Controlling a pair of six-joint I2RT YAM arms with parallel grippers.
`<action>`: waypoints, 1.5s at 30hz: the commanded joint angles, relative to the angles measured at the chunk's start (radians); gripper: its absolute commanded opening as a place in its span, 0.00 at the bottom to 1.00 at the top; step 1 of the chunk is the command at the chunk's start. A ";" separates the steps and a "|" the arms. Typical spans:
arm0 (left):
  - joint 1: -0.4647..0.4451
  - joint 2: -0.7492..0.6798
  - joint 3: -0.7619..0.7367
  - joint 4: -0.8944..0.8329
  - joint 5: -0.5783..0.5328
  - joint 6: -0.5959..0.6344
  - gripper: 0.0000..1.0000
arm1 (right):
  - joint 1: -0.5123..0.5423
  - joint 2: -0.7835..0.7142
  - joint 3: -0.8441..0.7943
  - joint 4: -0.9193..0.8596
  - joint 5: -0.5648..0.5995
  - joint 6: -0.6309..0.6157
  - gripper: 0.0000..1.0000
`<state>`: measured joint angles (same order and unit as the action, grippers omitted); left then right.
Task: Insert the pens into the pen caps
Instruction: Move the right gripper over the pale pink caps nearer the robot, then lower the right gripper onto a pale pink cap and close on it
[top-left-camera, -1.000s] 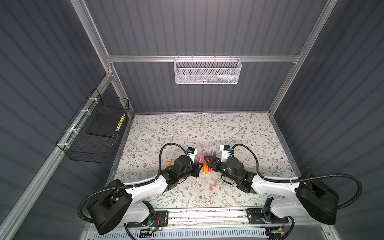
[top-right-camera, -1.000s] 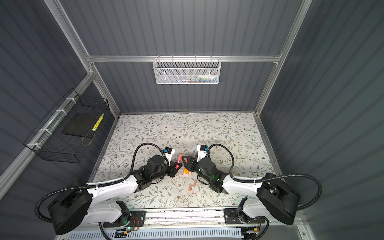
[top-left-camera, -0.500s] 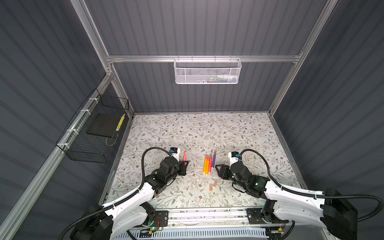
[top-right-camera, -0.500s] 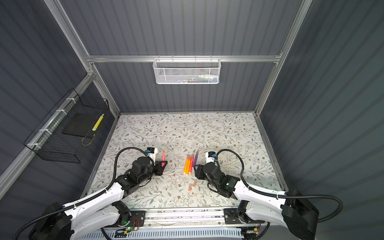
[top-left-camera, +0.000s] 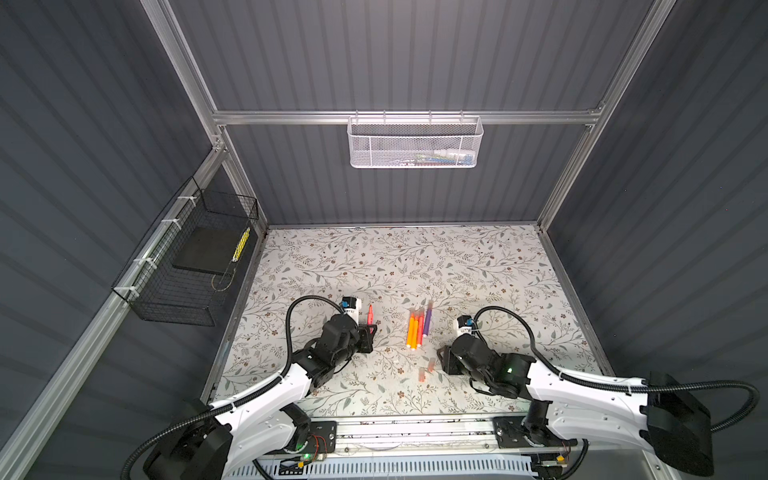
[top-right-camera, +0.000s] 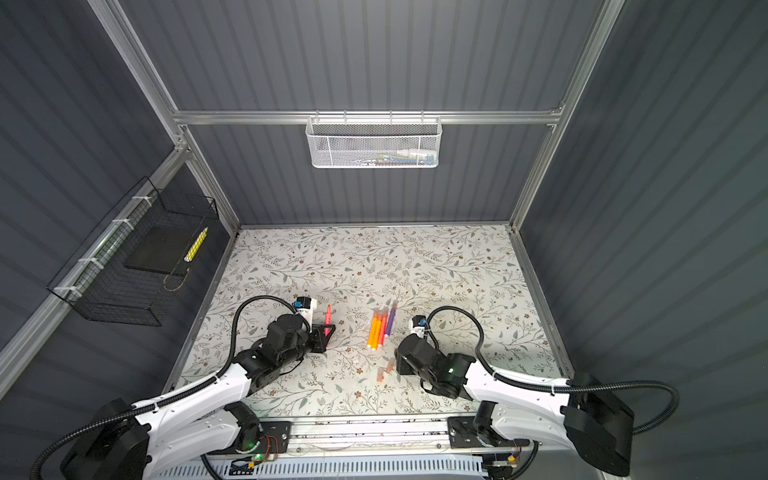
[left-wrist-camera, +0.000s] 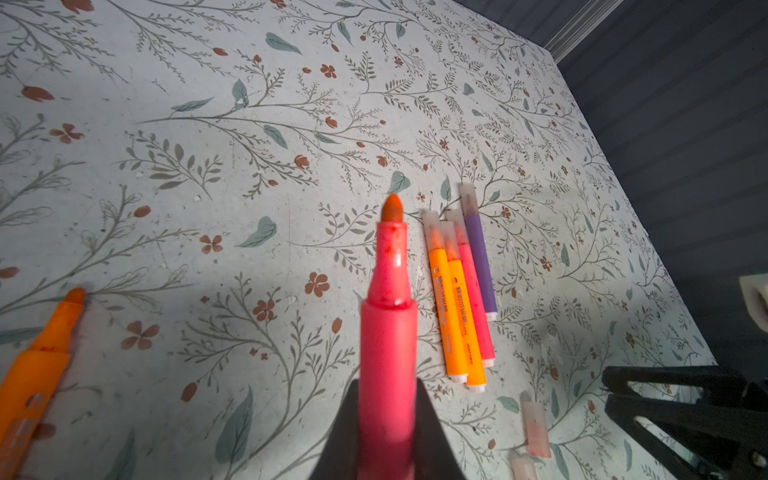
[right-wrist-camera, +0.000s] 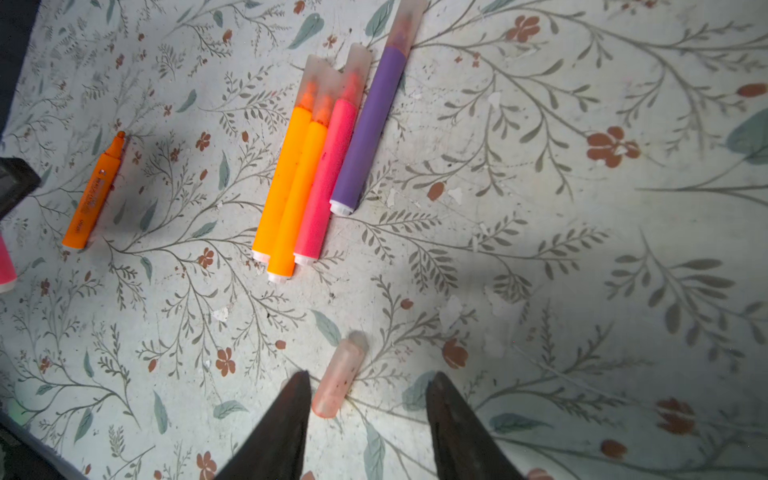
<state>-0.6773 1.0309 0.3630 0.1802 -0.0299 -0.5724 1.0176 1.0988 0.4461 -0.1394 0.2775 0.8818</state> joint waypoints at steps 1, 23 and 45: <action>-0.001 -0.021 -0.011 0.019 0.012 -0.011 0.00 | 0.019 0.070 0.057 -0.029 0.012 -0.007 0.48; -0.001 -0.055 -0.012 -0.002 0.024 -0.001 0.00 | 0.092 0.355 0.175 -0.086 0.027 0.043 0.37; -0.001 -0.054 -0.008 0.004 0.039 -0.007 0.00 | 0.104 0.478 0.242 -0.162 0.094 0.058 0.27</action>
<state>-0.6773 0.9791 0.3557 0.1791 -0.0071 -0.5728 1.1156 1.5421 0.6884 -0.2256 0.3664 0.9348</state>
